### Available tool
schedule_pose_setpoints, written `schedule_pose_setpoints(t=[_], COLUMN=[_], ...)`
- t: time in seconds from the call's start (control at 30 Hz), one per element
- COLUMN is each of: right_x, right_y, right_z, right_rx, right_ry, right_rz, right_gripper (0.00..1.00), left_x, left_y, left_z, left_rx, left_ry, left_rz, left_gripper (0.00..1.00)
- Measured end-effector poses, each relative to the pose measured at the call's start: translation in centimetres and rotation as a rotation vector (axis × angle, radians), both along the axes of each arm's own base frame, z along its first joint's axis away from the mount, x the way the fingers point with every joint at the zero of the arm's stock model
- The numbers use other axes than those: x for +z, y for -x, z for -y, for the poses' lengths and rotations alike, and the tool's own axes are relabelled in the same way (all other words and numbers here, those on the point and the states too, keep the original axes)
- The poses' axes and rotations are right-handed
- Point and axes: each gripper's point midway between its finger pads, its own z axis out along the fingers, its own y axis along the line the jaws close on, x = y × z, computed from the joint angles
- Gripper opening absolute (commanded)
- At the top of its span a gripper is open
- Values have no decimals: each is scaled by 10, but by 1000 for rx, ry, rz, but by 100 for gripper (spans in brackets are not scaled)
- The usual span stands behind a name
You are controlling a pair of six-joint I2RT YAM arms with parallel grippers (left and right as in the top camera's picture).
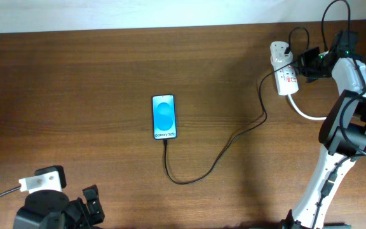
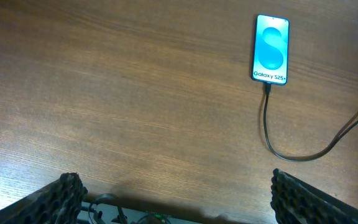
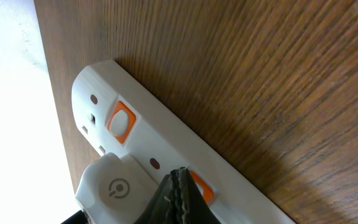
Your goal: Plug charger to phone and switch on socket
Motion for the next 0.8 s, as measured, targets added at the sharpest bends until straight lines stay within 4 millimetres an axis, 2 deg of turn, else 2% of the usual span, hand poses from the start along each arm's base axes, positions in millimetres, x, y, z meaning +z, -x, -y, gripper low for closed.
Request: schedule_pose_setpoints(t=[0.23,0.8], right_x=[-1,-5], right_y=[4,3], right_z=[-2,-1], right_rx=[4,10], right_ry=[10,183], right_rz=[-26,-73], right_gripper=[4,4], left_x=[0,0], left_y=[0,0], left_z=[0,0], left_rx=[0,0], left_ry=[0,0], left_rz=[0,0], left_gripper=[99,99])
